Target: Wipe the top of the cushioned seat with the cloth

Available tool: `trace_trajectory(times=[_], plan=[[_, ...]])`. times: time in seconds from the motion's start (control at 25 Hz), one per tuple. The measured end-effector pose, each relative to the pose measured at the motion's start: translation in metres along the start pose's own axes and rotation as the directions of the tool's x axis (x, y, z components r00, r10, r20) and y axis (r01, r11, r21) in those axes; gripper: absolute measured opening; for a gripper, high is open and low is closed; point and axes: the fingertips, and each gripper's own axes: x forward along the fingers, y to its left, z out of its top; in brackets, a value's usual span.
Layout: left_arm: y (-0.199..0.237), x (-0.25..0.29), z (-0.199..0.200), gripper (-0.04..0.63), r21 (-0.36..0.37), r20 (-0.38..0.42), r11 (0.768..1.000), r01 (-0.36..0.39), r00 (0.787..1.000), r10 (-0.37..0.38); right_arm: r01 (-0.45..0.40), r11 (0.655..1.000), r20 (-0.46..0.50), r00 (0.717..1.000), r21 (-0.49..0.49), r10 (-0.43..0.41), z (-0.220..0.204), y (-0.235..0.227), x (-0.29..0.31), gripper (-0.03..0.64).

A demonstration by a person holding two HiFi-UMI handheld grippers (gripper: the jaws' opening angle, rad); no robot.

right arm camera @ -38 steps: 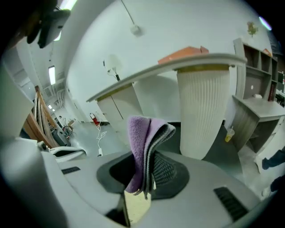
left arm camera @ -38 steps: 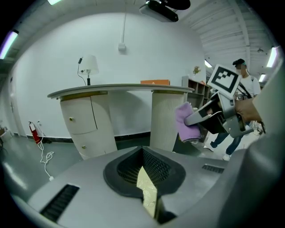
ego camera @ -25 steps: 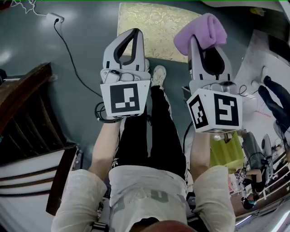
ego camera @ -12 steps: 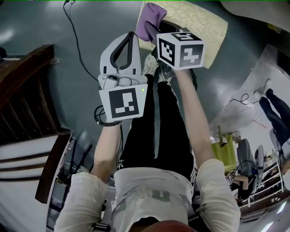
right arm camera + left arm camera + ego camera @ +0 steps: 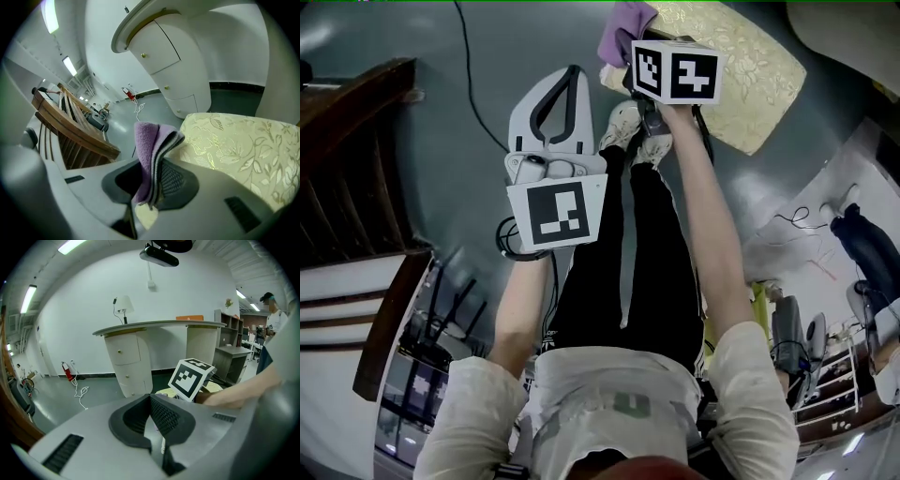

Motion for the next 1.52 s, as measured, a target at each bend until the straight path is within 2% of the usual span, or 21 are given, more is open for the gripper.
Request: trace_trajectory(times=[0.2, 0.32, 0.48, 0.72, 0.96, 1.16, 1.52], plan=[[-0.007, 0.002, 0.006, 0.006, -0.006, 0.000, 1.000, 0.018, 1.000, -0.018, 0.010, 0.999, -0.007, 1.000, 0.039, -0.010, -0.001, -0.013, -0.004, 0.091], [-0.017, 0.007, 0.014, 0.006, 0.012, 0.006, 0.999, 0.041, 0.999, -0.041, 0.007, 0.998, 0.001, 1.000, 0.070, -0.007, -0.001, -0.021, -0.015, 0.091], [-0.024, 0.016, 0.020, 0.006, 0.035, 0.011, 0.996, 0.082, 0.997, -0.082, 0.044, 0.996, 0.004, 0.999, 0.073, -0.044, -0.001, -0.036, -0.029, 0.091], [-0.062, 0.028, 0.043, 0.006, 0.076, 0.027, 0.986, 0.148, 0.988, -0.150, 0.132, 0.985, 0.010, 0.991, 0.111, -0.134, -0.025, -0.100, -0.085, 0.091], [-0.088, 0.027, 0.049, 0.006, 0.104, 0.048, 0.975, 0.194, 0.979, -0.200, 0.248, 0.958, 0.004, 0.968, 0.143, -0.251, -0.060, -0.153, -0.141, 0.091], [-0.114, 0.030, 0.056, 0.006, 0.112, 0.055, 0.968, 0.225, 0.971, -0.232, 0.350, 0.926, -0.023, 0.936, 0.140, -0.350, -0.081, -0.196, -0.183, 0.091], [-0.154, 0.029, 0.065, 0.006, 0.154, 0.058, 0.947, 0.282, 0.954, -0.294, 0.450, 0.878, -0.036, 0.892, 0.165, -0.450, -0.107, -0.240, -0.228, 0.091]])
